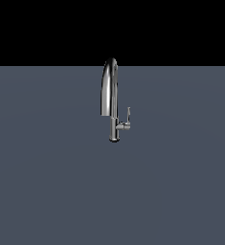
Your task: Turn on the faucet by rotating a designated handle.
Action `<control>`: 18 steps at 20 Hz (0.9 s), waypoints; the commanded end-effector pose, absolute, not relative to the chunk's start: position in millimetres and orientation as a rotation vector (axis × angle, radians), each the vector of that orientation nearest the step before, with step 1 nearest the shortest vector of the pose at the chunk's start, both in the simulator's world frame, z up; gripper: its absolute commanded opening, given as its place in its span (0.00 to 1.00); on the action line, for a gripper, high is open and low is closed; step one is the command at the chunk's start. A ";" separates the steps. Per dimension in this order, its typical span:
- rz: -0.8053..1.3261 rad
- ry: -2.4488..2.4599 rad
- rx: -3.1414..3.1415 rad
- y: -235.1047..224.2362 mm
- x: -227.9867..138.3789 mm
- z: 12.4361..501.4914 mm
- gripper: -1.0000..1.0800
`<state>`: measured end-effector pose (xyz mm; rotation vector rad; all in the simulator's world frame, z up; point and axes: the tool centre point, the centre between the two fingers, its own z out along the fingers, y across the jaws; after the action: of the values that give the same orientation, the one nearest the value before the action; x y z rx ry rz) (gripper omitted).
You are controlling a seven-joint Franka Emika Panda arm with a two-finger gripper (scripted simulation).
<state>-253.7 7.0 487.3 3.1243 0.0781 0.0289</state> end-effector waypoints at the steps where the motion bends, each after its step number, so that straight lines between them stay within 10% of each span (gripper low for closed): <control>1: 0.029 0.078 3.124 7.0 -253.7 487.3 0.00; 18: -0.114 -0.088 3.222 6.4 -212.8 479.8 0.00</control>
<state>-219.6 6.8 481.4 3.2071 -0.0596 -0.0892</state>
